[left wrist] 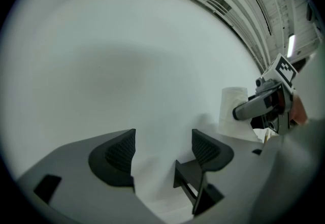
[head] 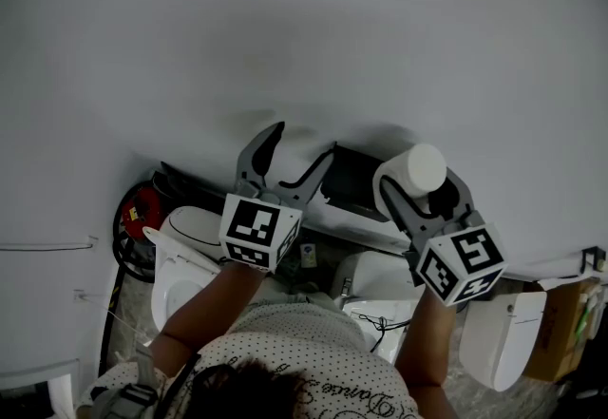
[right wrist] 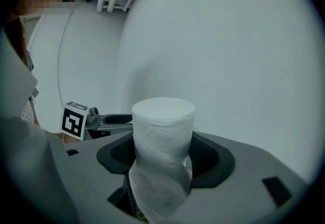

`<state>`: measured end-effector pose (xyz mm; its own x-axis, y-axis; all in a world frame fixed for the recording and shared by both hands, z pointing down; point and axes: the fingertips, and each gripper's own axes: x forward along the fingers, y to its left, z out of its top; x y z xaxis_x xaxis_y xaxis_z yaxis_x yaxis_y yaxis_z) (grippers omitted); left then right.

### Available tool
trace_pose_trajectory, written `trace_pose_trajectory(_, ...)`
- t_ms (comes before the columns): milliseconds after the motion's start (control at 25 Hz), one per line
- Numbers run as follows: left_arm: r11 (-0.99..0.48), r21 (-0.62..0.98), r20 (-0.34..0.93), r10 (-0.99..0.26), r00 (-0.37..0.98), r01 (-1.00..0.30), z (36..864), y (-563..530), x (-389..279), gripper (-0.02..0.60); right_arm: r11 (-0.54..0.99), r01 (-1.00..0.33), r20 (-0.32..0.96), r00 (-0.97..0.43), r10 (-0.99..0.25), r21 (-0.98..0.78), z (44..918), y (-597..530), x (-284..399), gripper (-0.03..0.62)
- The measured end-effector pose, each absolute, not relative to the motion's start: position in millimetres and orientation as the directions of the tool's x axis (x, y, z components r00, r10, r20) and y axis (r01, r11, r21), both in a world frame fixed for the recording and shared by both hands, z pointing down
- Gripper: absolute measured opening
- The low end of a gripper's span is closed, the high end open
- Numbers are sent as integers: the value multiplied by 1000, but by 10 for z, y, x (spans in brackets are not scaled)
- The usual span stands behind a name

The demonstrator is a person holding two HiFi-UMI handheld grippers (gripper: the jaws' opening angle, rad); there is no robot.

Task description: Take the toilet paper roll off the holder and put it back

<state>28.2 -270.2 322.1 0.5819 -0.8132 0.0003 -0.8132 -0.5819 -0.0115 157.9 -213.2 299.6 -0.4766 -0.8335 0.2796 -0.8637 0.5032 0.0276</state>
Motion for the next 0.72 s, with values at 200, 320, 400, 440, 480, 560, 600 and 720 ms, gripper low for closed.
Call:
trace_pose_trajectory(200,-585,-12,1,-811,585,-811,3246,-2826,253,342,507,-861,283,-480,-830,28,3024,-2260,1535,305)
trace_pose_trajectory(320,-588,-12,6,-809,588,-809,3254,-2880,267,342,510,-860,286,-481,-829,29,3027,-2321,1535,305)
trace_pose_trajectory(400,-589,-11,10,-808,588,-808,3262,-2914,279,342,510,-860,291,-481,-827,27,3044,-2362,1541,305)
trace_pose_trajectory(440,-590,-11,12,-807,590,-807,3269,-2930,288,342,510,-860,294,-481,-826,25,3059,-2384,1542,305)
trace_pose_trajectory(480,-593,-11,14,-806,592,-805,3277,-2946,296,342,510,-860,298,-481,-825,23,3078,-2407,1543,305)
trace_pose_trajectory(560,-601,-11,22,-799,600,-799,3302,-2967,308,342,511,-860,309,-480,-821,20,3133,-2450,1533,305)
trace_pose_trajectory(600,-605,-12,27,-796,604,-796,3317,-2973,312,342,512,-859,316,-480,-818,20,3165,-2469,1523,305)
trace_pose_trajectory(720,-609,-21,35,-793,608,-793,3331,-2985,321,342,519,-854,335,-483,-809,21,3245,-2517,1485,305)
